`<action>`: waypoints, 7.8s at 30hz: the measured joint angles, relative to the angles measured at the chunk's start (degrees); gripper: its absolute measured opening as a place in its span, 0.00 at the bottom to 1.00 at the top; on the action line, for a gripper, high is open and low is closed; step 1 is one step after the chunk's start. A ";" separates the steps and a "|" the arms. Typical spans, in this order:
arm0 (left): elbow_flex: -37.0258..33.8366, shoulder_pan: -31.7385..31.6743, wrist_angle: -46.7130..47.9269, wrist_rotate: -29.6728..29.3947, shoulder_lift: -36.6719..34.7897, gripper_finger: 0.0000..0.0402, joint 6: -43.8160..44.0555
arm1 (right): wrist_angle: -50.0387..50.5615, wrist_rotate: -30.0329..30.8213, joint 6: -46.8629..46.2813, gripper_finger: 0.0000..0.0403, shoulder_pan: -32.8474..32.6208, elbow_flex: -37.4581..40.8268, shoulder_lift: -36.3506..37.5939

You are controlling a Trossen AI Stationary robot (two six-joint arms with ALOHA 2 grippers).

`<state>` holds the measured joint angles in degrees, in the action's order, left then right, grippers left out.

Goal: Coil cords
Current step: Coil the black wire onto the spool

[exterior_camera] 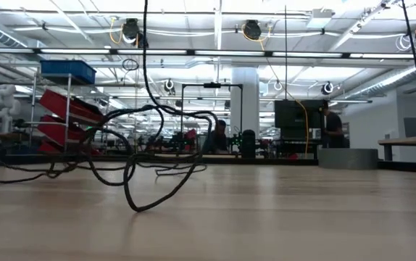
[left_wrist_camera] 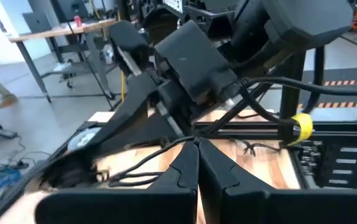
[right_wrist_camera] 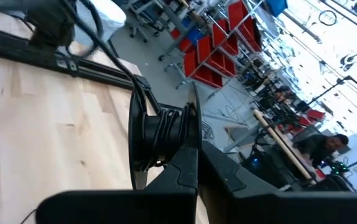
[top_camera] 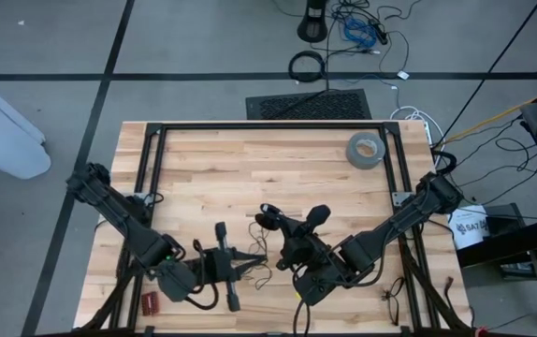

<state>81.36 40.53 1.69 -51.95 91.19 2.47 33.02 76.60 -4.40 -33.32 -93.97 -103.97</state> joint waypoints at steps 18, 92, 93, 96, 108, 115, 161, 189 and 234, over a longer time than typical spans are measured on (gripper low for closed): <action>0.00 -5.03 -1.61 5.49 4.13 0.00 -4.41 | -4.70 -1.68 3.58 0.00 -3.46 0.00 3.16; -0.02 -8.30 -5.46 23.77 9.97 0.47 -4.21 | -9.28 -1.33 4.65 0.00 -16.31 0.00 10.26; -0.02 -8.30 -5.46 23.79 9.97 0.47 -3.85 | -9.28 -1.33 4.70 0.00 -16.31 0.00 10.26; -0.02 -8.32 -5.46 25.22 9.97 0.48 -2.81 | -9.32 -1.33 5.02 0.00 -16.31 0.00 10.26; -0.02 -7.82 -4.33 25.36 9.93 0.72 -3.04 | -9.49 -1.36 5.35 0.00 -16.35 0.00 10.26; -0.02 -7.82 3.46 23.04 9.91 0.73 -3.38 | -9.49 -1.38 5.55 0.00 -16.35 0.00 10.26; -0.02 -4.83 11.09 6.76 9.91 0.73 -13.85 | -9.54 -1.40 5.72 0.00 -16.35 -0.02 10.24; 4.22 -0.15 11.30 8.32 9.93 0.73 -13.32 | -9.52 -1.47 5.72 0.00 -16.35 -0.04 10.24; 2.78 -10.90 5.53 21.94 17.91 0.73 -11.88 | -9.68 -1.35 6.84 0.00 -16.33 -0.04 10.24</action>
<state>84.14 29.63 7.22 -30.01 109.10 -9.41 23.34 75.25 2.44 -49.65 -94.02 -93.73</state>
